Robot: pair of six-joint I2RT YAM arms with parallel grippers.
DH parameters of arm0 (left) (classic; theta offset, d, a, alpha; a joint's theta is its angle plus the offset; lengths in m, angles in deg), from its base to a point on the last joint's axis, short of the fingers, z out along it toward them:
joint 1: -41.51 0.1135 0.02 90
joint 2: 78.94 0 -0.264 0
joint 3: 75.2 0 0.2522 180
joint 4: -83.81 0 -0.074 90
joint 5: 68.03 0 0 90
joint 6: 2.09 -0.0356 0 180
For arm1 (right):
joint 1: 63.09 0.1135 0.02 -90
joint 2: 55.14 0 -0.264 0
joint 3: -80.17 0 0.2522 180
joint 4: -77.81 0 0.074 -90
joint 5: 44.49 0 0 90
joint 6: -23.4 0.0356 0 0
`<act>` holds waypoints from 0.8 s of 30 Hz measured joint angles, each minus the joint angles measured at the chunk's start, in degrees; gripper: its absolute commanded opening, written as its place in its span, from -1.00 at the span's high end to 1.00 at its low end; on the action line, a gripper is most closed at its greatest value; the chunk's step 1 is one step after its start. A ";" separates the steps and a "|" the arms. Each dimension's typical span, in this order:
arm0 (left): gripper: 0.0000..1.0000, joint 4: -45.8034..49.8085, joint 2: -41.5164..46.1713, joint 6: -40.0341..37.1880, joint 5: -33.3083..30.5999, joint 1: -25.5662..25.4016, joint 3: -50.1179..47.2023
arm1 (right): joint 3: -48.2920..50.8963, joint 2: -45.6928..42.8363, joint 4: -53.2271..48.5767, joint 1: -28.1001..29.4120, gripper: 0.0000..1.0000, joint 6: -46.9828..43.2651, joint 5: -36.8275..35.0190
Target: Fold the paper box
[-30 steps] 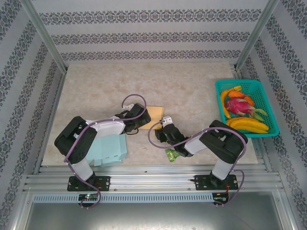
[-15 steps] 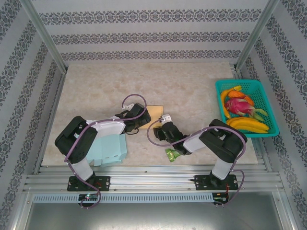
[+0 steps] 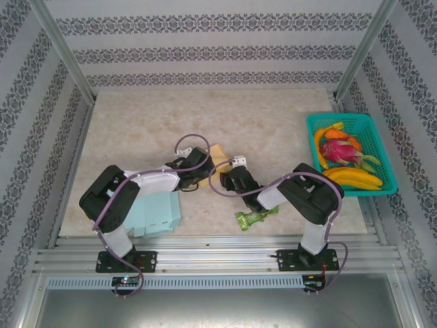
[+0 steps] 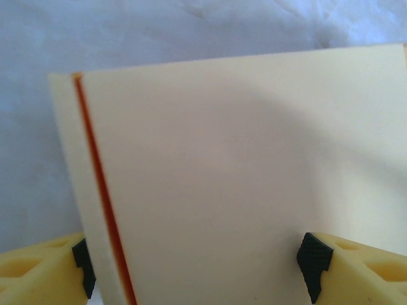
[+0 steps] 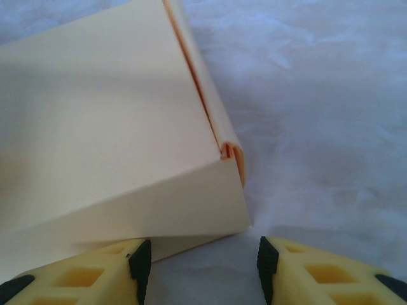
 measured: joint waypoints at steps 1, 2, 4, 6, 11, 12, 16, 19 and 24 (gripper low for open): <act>-0.67 0.35 0.00 0.00 -0.09 -0.17 0.17 | 0.00 0.00 0.02 -0.28 -0.03 0.26 0.57; -0.67 0.70 0.00 0.00 -0.11 -0.24 0.37 | 0.00 -0.09 -0.07 -0.66 -0.03 0.44 1.33; -0.68 1.27 0.02 0.00 -0.13 -0.35 0.57 | -0.02 -0.79 -0.94 -1.73 0.02 1.07 3.78; -0.69 1.68 0.31 -0.02 0.04 -0.44 0.59 | -0.02 -1.73 -2.10 -3.19 0.09 1.97 6.86; -0.77 5.25 2.23 -0.48 2.45 -1.88 0.48 | -0.94 -3.34 -5.60 -7.85 0.15 4.79 16.50; -0.77 5.92 2.60 -0.63 2.91 -2.19 0.37 | -1.33 -3.43 -6.40 -8.50 0.15 5.11 17.79; -0.79 9.18 4.70 -1.14 4.46 -3.08 -0.42 | -2.21 -3.80 -8.66 -10.56 0.28 6.16 21.92; -0.79 11.15 7.34 -1.60 4.96 -3.39 -1.75 | -2.25 -3.96 -9.38 -11.89 0.42 6.51 24.30; -0.81 14.47 13.38 -5.22 3.30 -3.39 -2.08 | -2.82 -4.09 -12.02 -14.75 0.70 6.86 29.16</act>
